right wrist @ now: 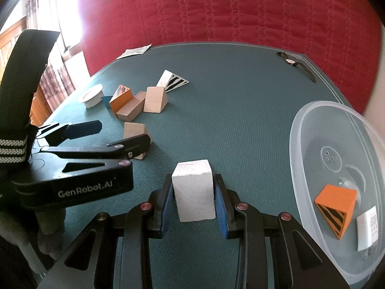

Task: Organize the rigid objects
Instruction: 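Lift the white cube with the right gripper while the left grasps the tan block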

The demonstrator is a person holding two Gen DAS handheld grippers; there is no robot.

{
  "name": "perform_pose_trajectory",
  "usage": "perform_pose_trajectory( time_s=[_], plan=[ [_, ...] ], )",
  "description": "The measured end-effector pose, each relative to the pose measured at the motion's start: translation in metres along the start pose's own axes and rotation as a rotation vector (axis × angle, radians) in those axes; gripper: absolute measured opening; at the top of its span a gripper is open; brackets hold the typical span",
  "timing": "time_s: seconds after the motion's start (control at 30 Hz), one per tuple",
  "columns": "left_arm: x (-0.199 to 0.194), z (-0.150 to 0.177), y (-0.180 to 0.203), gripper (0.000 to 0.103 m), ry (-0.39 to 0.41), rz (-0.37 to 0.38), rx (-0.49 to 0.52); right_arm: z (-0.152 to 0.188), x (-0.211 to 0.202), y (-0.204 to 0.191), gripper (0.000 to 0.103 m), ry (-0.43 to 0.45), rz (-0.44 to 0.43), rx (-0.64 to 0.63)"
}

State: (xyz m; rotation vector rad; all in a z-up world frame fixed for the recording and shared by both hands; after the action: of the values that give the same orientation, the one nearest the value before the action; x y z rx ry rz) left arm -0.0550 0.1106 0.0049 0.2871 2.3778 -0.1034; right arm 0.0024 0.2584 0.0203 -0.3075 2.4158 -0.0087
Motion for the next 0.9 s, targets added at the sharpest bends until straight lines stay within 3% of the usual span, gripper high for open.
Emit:
perform_pose_trajectory(
  time_s=[0.27, 0.3, 0.47, 0.53, 0.63, 0.9],
  plan=[
    [0.006, -0.001, 0.007, 0.086, -0.014, -0.004, 0.001, 0.0, 0.0, -0.001, 0.033, 0.0, 0.005, -0.001],
    [0.008, -0.001, 0.009, 0.078, -0.019, -0.003, 0.002, 0.0, 0.001, -0.001, 0.033, 0.0, 0.006, -0.001],
    [0.009, 0.0, 0.01, 0.061, -0.008, 0.003, -0.005, 0.0, 0.001, -0.001, 0.033, 0.001, 0.007, -0.001],
    [0.007, 0.0, 0.005, 0.043, 0.006, 0.006, -0.029, 0.0, 0.001, -0.001, 0.033, 0.001, 0.009, -0.003],
    [0.006, 0.0, -0.002, 0.031, 0.016, 0.02, -0.064, 0.0, 0.001, -0.001, 0.033, 0.003, 0.008, -0.002],
    [-0.005, 0.001, -0.001, 0.031, 0.075, 0.056, -0.083, 0.0, -0.005, -0.006, 0.031, 0.017, -0.006, 0.004]
  ],
)
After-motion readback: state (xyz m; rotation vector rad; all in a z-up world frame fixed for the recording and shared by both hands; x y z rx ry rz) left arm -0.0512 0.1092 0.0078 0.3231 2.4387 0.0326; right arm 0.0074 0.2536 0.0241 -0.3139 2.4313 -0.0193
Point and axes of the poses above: each gripper's, at about its wrist camera, not at the fingertips, and x roughly the way its jaws point, y to its right, z to its underside, the point moved 3 cm from there along x, roughly the way its jaws point, and after that the axes turned 6 degrees about y, right-handed, at the moved point
